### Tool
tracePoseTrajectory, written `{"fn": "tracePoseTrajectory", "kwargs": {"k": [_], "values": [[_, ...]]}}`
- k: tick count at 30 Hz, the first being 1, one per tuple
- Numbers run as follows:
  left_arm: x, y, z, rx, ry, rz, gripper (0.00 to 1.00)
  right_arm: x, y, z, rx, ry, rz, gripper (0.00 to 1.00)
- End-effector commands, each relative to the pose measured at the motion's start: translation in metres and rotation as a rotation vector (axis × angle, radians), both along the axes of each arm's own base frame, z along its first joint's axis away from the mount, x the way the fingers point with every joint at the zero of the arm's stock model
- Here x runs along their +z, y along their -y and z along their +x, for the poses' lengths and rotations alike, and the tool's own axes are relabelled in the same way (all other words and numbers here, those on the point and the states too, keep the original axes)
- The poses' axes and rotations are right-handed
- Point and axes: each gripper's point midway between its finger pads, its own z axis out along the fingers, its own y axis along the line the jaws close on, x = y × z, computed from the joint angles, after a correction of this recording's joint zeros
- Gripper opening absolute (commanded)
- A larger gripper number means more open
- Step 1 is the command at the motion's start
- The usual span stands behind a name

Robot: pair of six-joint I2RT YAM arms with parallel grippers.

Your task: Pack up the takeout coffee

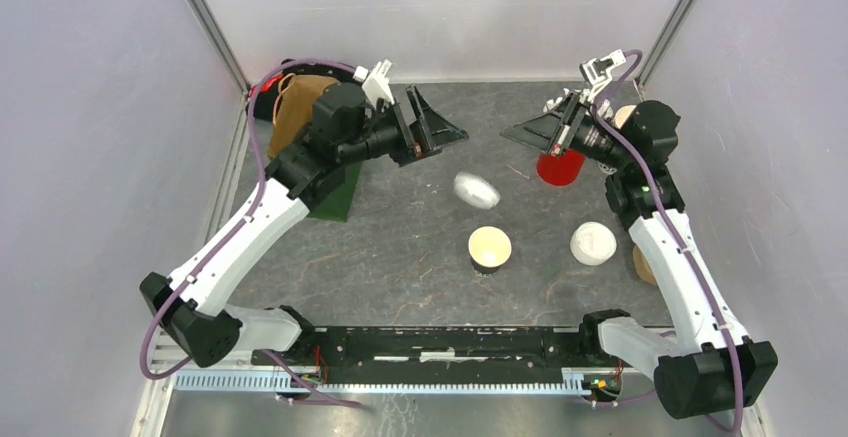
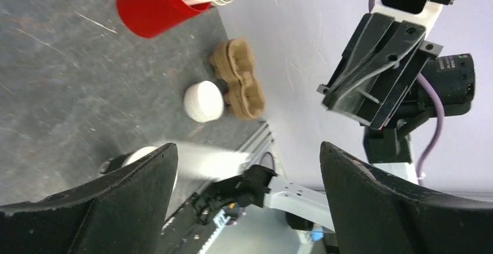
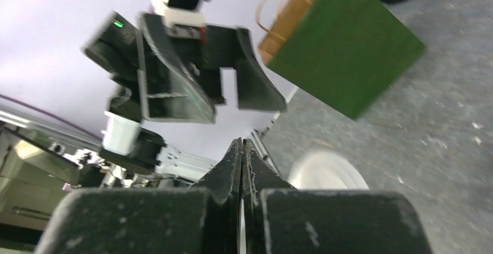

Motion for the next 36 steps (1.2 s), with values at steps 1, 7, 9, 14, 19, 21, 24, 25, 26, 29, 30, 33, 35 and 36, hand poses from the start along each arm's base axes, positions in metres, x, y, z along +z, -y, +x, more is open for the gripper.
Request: {"fn": "tracePoseTrajectory", "kwargs": {"k": [1,7,9,14,19,21,24,25,26,29,30,33,35,36], "values": [[0.08,-0.002,-0.031,-0.061,0.081,-0.292,0.95,0.061,-0.006,-0.02,0.049,0.098,0.173,0.0],[0.044,-0.052,-0.017,0.231,0.036,-0.102,0.96,-0.002,-0.016,-0.002,0.014,0.025,-0.043,0.0],[0.017,-0.06,-0.019,0.245,0.006,-0.016,0.97,-0.039,-0.017,0.003,0.007,-0.011,-0.212,0.0],[-0.102,-0.083,-0.033,0.257,-0.238,0.344,0.97,-0.08,-0.012,0.0,0.01,-0.023,-0.372,0.04],[-0.177,-0.129,-0.046,0.326,-0.336,0.642,0.97,-0.108,-0.007,-0.011,0.049,-0.033,-0.436,0.1],[-0.2,-0.14,-0.053,0.328,-0.384,0.728,0.97,-0.116,-0.006,-0.015,0.064,-0.031,-0.45,0.12],[-0.223,-0.154,-0.057,0.358,-0.435,0.825,0.98,-0.124,-0.003,-0.019,0.072,-0.021,-0.482,0.17],[-0.227,-0.158,-0.055,0.377,-0.436,0.846,0.99,-0.125,-0.002,-0.02,0.073,-0.012,-0.489,0.18],[-0.23,-0.163,-0.054,0.397,-0.435,0.866,1.0,-0.127,-0.001,-0.02,0.074,-0.007,-0.495,0.2],[-0.234,-0.165,-0.047,0.417,-0.424,0.883,1.0,-0.13,-0.001,-0.022,0.076,0.001,-0.495,0.24],[-0.234,-0.16,-0.046,0.402,-0.425,0.867,1.0,-0.131,-0.001,-0.023,0.081,0.002,-0.491,0.25],[-0.237,-0.139,-0.044,0.333,-0.432,0.788,1.0,-0.134,-0.002,-0.025,0.099,0.005,-0.496,0.27],[-0.237,-0.125,-0.042,0.296,-0.434,0.734,1.0,-0.137,-0.001,-0.027,0.113,0.013,-0.519,0.3],[-0.235,-0.12,-0.04,0.29,-0.432,0.71,1.0,-0.14,0.0,-0.027,0.116,0.011,-0.536,0.31]]}}
